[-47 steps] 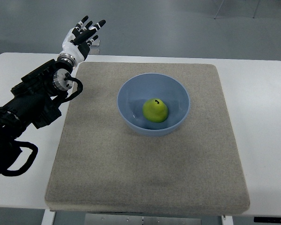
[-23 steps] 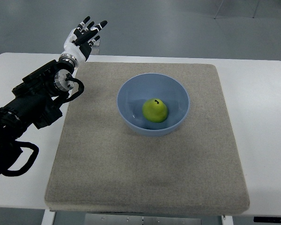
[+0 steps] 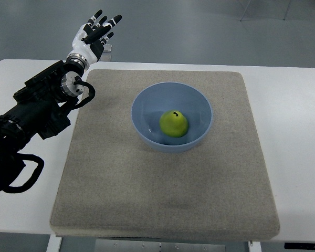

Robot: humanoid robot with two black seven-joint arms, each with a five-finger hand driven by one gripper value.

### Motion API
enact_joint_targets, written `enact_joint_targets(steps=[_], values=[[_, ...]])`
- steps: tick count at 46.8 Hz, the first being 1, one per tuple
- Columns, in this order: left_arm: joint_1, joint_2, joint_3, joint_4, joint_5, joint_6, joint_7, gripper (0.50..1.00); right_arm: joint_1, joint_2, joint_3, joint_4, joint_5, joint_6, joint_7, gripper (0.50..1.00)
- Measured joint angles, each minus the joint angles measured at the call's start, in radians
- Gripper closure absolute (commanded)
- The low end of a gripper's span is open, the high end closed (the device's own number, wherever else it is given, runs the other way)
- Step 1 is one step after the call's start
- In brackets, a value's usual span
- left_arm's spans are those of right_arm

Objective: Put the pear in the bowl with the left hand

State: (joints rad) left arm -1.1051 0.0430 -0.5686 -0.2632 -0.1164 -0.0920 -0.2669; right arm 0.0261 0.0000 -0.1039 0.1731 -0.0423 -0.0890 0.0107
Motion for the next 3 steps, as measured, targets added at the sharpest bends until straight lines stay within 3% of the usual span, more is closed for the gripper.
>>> enact_joint_targets(steps=[3], values=[[0.000, 0.000, 0.000, 0.000, 0.000, 0.000, 0.000, 0.510, 0.000, 0.000, 0.001, 0.000, 0.000, 0.000, 0.000, 0.576]])
